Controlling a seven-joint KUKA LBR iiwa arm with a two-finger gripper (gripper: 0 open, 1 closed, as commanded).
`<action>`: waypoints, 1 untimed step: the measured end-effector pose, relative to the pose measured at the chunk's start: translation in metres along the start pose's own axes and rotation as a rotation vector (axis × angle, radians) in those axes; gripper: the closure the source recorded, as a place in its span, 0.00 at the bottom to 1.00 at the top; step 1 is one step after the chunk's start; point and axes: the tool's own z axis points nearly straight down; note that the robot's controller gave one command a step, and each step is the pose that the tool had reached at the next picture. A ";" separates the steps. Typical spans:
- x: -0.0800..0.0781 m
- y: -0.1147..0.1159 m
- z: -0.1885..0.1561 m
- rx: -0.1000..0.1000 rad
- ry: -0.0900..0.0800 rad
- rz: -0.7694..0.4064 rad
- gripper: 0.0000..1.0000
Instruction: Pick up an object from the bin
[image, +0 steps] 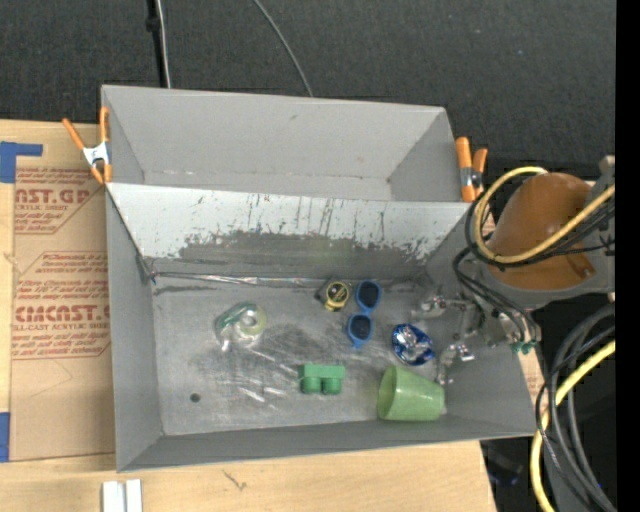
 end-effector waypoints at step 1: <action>-0.015 -0.018 0.044 -0.004 0.002 0.028 0.00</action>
Offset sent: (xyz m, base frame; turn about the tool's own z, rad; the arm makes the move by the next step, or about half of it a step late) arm 0.0152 -0.0165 -0.0449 0.0284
